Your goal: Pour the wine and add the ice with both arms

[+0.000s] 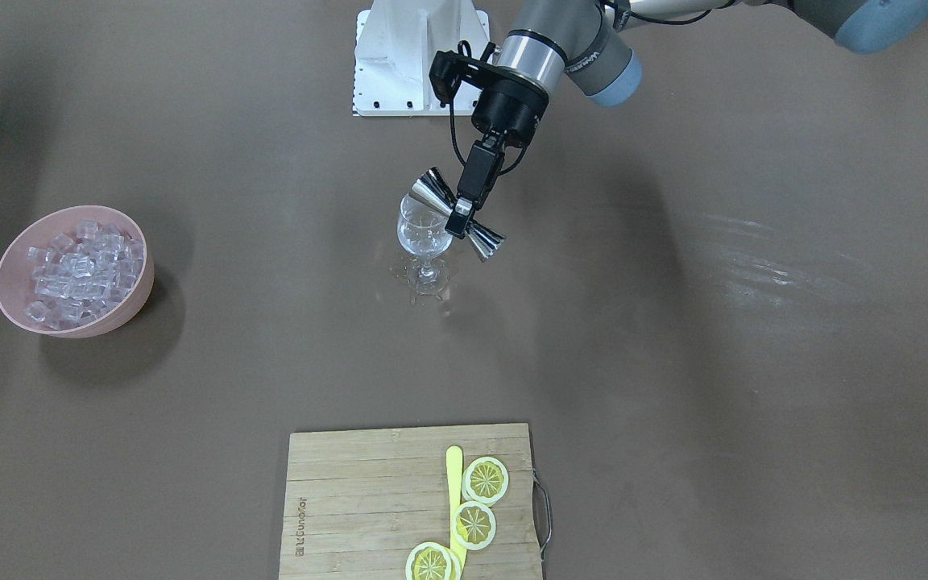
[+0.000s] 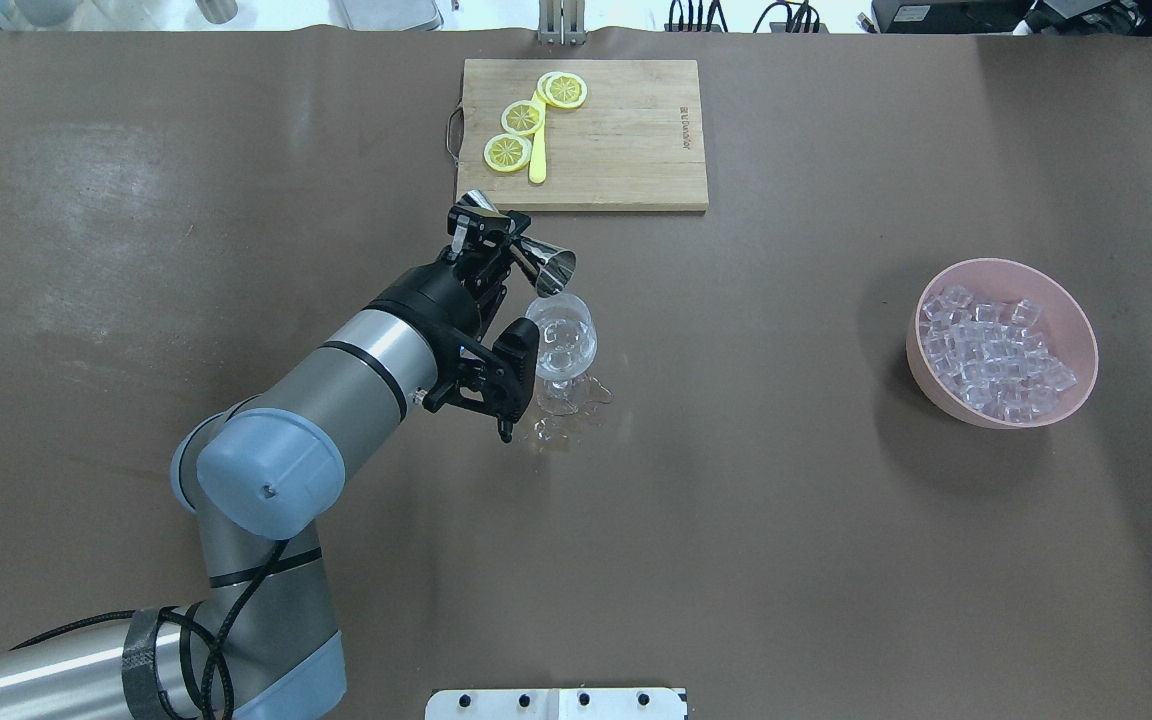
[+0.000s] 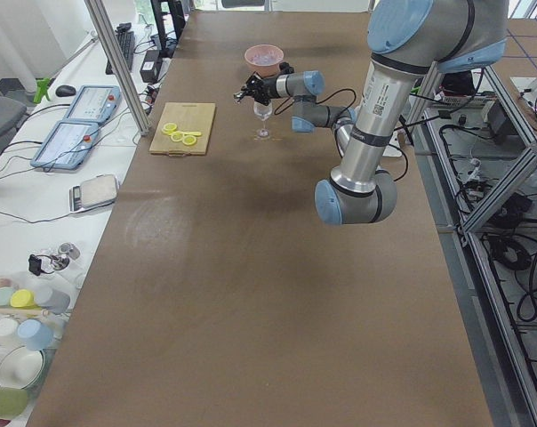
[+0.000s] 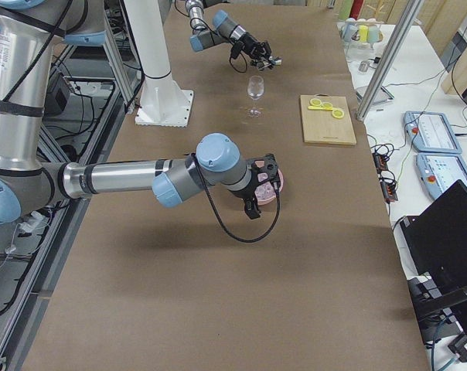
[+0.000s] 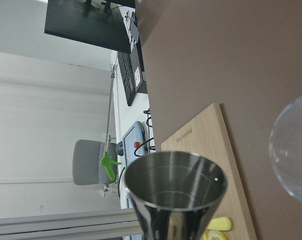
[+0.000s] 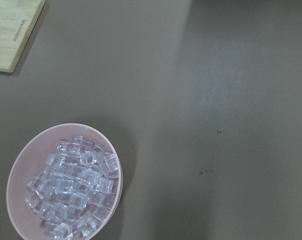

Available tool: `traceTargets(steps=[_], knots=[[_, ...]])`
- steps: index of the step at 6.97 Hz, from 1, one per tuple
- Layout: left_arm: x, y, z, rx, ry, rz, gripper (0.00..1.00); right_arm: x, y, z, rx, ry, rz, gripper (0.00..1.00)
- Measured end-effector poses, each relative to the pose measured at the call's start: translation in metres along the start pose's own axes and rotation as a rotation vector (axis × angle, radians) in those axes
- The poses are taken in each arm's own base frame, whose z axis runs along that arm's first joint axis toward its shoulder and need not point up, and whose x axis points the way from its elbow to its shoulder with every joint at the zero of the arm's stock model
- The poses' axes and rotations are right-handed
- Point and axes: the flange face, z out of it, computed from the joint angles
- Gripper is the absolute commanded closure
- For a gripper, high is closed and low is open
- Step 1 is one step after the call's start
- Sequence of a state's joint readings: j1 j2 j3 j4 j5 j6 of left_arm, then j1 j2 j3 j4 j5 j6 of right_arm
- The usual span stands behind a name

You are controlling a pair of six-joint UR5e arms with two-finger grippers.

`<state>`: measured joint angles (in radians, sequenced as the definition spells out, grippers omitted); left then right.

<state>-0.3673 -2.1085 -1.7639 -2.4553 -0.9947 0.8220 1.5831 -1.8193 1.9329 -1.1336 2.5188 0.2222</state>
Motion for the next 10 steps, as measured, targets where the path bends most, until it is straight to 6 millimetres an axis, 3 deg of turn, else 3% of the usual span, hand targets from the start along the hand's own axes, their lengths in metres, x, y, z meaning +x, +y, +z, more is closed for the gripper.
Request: traceTargets(steps=[2, 3, 6, 10], knots=[[-0.021, -0.004, -0.017, 0.036, -0.031, -0.079, 1.00, 0.000, 0.000, 0.000, 0.000, 0.001, 0.000, 0.00], [-0.024, -0.001, -0.022, 0.042, -0.033, -0.208, 1.00, 0.000, 0.000, 0.000, 0.000, 0.001, 0.000, 0.00], [-0.011, 0.024, -0.027, 0.070, 0.062, -0.675, 1.00, 0.001, 0.000, 0.000, 0.001, 0.008, 0.000, 0.00], [0.009, 0.144, -0.047, -0.002, 0.067, -1.142, 1.00, 0.007, 0.000, 0.004, -0.006, 0.018, 0.012, 0.00]])
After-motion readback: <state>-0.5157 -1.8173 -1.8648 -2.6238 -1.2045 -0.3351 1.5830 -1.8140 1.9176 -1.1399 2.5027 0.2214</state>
